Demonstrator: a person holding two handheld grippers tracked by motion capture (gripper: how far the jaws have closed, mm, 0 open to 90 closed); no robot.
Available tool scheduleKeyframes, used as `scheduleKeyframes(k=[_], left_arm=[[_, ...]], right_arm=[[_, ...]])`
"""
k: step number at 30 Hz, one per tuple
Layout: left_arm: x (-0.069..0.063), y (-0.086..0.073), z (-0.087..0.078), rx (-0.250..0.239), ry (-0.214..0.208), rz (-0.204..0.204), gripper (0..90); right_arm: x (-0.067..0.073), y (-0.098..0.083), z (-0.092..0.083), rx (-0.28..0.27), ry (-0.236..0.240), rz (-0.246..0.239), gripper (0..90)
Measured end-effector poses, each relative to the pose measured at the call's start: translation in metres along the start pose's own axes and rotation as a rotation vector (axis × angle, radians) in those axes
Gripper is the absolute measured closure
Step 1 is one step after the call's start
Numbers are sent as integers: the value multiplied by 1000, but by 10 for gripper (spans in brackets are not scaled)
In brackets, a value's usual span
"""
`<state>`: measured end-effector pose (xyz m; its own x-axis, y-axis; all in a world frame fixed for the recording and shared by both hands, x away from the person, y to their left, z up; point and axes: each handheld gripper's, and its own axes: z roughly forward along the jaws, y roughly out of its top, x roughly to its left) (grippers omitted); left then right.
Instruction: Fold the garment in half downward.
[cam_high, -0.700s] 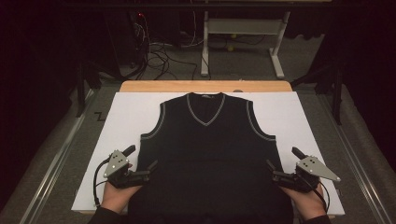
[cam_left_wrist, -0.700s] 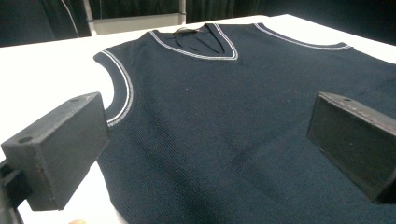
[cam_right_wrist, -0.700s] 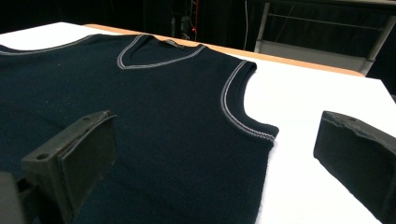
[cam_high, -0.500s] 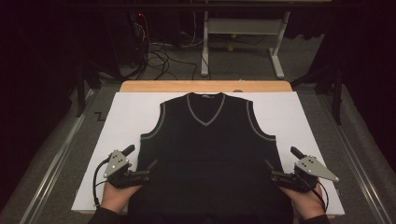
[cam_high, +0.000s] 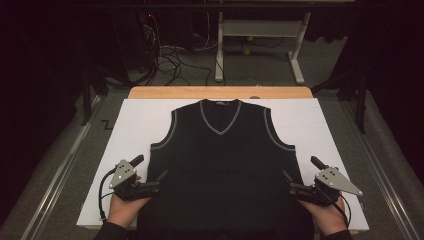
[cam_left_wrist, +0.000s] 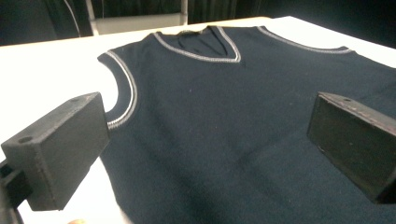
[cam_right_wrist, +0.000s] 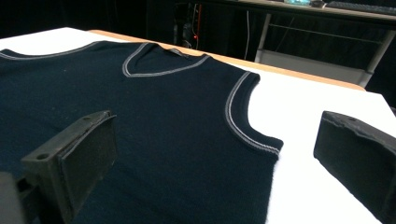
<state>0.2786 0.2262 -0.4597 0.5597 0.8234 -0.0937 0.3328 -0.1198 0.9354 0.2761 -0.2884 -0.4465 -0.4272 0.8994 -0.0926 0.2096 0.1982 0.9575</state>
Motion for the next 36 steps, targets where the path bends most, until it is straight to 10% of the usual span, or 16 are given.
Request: scheduleKeyframes(k=[29,36], left_arm=[[3,-2,4,16,-38,-16,0],[7,2,9,125,52,-7,0]], right_arm=[[7,3,15,37,-12,-8,8],[5,4,20,98,-29,-9,57]])
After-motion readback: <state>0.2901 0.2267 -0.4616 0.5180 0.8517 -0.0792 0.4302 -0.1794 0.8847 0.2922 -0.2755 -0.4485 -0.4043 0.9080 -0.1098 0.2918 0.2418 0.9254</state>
